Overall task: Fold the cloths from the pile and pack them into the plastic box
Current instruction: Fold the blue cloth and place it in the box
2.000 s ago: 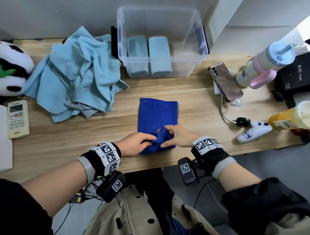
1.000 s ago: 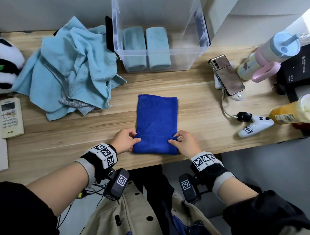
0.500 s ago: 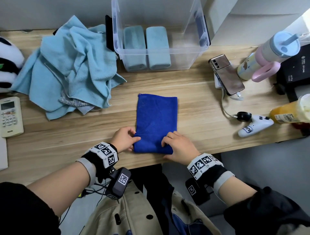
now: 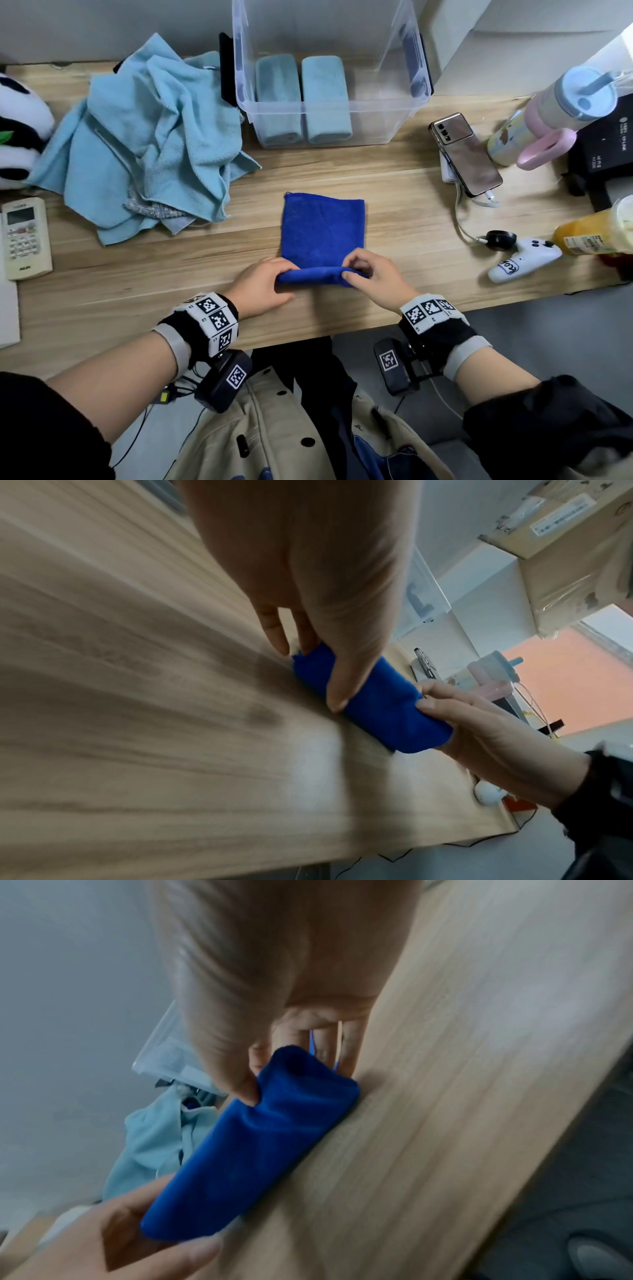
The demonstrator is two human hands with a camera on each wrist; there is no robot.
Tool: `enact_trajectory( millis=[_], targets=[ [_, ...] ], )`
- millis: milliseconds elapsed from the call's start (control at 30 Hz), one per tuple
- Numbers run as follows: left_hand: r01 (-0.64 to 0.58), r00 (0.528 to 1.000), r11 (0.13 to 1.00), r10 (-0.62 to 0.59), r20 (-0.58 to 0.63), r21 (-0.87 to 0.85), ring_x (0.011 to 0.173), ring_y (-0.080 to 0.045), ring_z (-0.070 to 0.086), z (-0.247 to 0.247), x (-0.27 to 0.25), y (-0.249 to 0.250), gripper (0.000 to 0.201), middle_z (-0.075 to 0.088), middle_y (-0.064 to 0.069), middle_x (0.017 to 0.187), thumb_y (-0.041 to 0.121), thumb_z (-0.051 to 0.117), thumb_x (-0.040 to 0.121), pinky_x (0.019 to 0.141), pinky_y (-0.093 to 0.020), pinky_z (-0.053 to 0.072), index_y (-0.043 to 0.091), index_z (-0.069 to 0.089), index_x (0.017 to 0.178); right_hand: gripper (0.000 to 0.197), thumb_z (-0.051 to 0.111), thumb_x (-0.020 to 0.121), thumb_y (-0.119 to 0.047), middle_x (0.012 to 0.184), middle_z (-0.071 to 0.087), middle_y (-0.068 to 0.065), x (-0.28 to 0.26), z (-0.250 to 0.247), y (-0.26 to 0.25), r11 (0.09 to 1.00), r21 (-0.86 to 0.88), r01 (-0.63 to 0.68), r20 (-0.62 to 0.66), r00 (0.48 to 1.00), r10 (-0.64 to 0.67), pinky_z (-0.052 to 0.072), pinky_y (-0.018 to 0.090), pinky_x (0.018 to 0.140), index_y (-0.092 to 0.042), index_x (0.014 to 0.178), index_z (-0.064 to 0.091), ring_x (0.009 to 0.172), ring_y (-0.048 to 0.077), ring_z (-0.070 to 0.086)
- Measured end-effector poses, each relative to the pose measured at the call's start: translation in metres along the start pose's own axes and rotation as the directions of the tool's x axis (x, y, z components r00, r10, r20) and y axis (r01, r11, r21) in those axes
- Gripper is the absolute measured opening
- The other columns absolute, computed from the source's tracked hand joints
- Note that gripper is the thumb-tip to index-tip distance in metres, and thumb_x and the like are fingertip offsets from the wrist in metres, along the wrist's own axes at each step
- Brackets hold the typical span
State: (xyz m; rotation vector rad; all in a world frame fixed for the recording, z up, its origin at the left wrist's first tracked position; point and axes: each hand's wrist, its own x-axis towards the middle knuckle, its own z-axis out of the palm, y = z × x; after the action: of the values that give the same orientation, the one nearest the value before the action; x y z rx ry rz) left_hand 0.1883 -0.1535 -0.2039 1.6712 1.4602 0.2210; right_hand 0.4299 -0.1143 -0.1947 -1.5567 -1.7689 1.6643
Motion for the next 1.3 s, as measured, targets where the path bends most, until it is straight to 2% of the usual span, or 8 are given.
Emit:
enact_trajectory(
  millis=[133, 233, 433, 700, 967, 1133, 1233, 1300],
  targets=[
    [0.115, 0.982, 0.977, -0.140, -0.130, -0.179, 0.083, -0.025, 0.062, -0.001, 0.008, 0.004, 0.007, 0.068, -0.003, 0.083, 0.017, 0.061, 0.086, 0.082, -0.041, 0.049, 0.021, 0.064, 0.091, 0.017, 0.065, 0.086, -0.014, 0.067, 0.061, -0.012, 0.004, -0.003, -0.002, 0.994, 0.096, -0.047, -0.091, 0.994, 0.056, 0.039, 0.012, 0.061, -0.023, 0.085, 0.050, 0.057, -0.003, 0.050],
    [0.161, 0.969, 0.951, -0.203, -0.140, -0.266, 0.087, -0.028, 0.064, -0.004, 0.017, 0.003, 0.010, 0.070, -0.008, 0.086, 0.019, 0.058, 0.088, 0.084, -0.044, 0.050, 0.017, 0.065, 0.094, 0.028, 0.075, 0.077, -0.019, 0.088, 0.060, -0.005, 0.007, -0.006, 0.004, 0.995, -0.021, -0.097, -0.075, 0.993, 0.096, 0.040, 0.015, 0.068, -0.021, 0.095, 0.054, 0.073, 0.004, 0.052],
    [0.253, 0.931, 0.870, -0.338, -0.137, -0.423, 0.096, -0.028, 0.066, -0.006, 0.034, -0.003, 0.016, 0.072, -0.013, 0.098, 0.018, 0.060, 0.087, 0.090, -0.047, 0.050, 0.013, 0.067, 0.100, 0.011, 0.065, 0.084, -0.011, 0.073, 0.053, -0.003, 0.023, -0.005, 0.004, 0.987, -0.125, -0.096, -0.195, 0.978, 0.071, 0.037, 0.020, 0.061, -0.015, 0.090, 0.057, 0.063, 0.009, 0.046],
    [0.352, 0.863, 0.812, -0.475, -0.175, -0.466, 0.087, -0.030, 0.065, -0.007, 0.048, 0.001, 0.026, 0.069, -0.020, 0.093, 0.016, 0.067, 0.084, 0.083, -0.035, 0.050, 0.005, 0.063, 0.107, 0.032, 0.067, 0.083, -0.025, 0.088, 0.055, 0.000, 0.033, -0.004, -0.009, 0.917, -0.272, -0.290, -0.293, 0.933, 0.208, 0.042, 0.027, 0.074, -0.009, 0.109, 0.055, 0.082, 0.020, 0.054],
    [0.361, 0.837, 0.795, -0.507, -0.205, -0.488, 0.074, -0.023, 0.060, -0.007, 0.051, -0.001, 0.031, 0.062, -0.005, 0.069, 0.016, 0.072, 0.079, 0.077, -0.032, 0.049, 0.006, 0.064, 0.107, 0.036, 0.071, 0.078, -0.035, 0.090, 0.060, 0.004, 0.032, -0.013, -0.015, 0.810, -0.439, -0.389, -0.268, 0.917, 0.295, 0.038, 0.028, 0.068, -0.011, 0.096, 0.051, 0.087, 0.026, 0.059],
    [0.357, 0.832, 0.794, -0.510, -0.218, -0.492, 0.063, -0.016, 0.055, -0.010, 0.051, 0.001, 0.028, 0.058, 0.002, 0.063, 0.016, 0.074, 0.077, 0.070, -0.027, 0.044, 0.008, 0.065, 0.103, 0.034, 0.072, 0.076, -0.026, 0.083, 0.047, -0.006, 0.024, -0.009, -0.018, 0.860, -0.489, -0.147, -0.265, 0.964, 0.014, 0.035, 0.027, 0.067, -0.018, 0.097, 0.047, 0.079, 0.018, 0.050],
    [0.333, 0.838, 0.821, -0.483, -0.253, -0.464, 0.062, -0.013, 0.052, -0.013, 0.052, 0.001, 0.027, 0.056, 0.000, 0.067, 0.015, 0.075, 0.075, 0.065, -0.027, 0.043, 0.016, 0.059, 0.097, 0.034, 0.074, 0.072, -0.029, 0.095, 0.048, -0.005, 0.019, -0.004, -0.014, 0.776, -0.627, 0.062, -0.130, 0.975, -0.183, 0.037, 0.029, 0.082, -0.020, 0.098, 0.054, 0.093, 0.017, 0.046],
    [0.270, 0.840, 0.870, -0.422, -0.340, -0.411, 0.065, -0.010, 0.050, -0.015, 0.049, 0.002, 0.025, 0.055, 0.000, 0.075, 0.012, 0.076, 0.073, 0.067, -0.022, 0.045, 0.016, 0.058, 0.089, 0.032, 0.072, 0.073, -0.031, 0.106, 0.050, -0.004, 0.018, -0.003, -0.009, 0.690, -0.715, 0.112, -0.022, 0.983, -0.182, 0.035, 0.031, 0.092, -0.022, 0.100, 0.057, 0.104, 0.019, 0.046]
  ],
)
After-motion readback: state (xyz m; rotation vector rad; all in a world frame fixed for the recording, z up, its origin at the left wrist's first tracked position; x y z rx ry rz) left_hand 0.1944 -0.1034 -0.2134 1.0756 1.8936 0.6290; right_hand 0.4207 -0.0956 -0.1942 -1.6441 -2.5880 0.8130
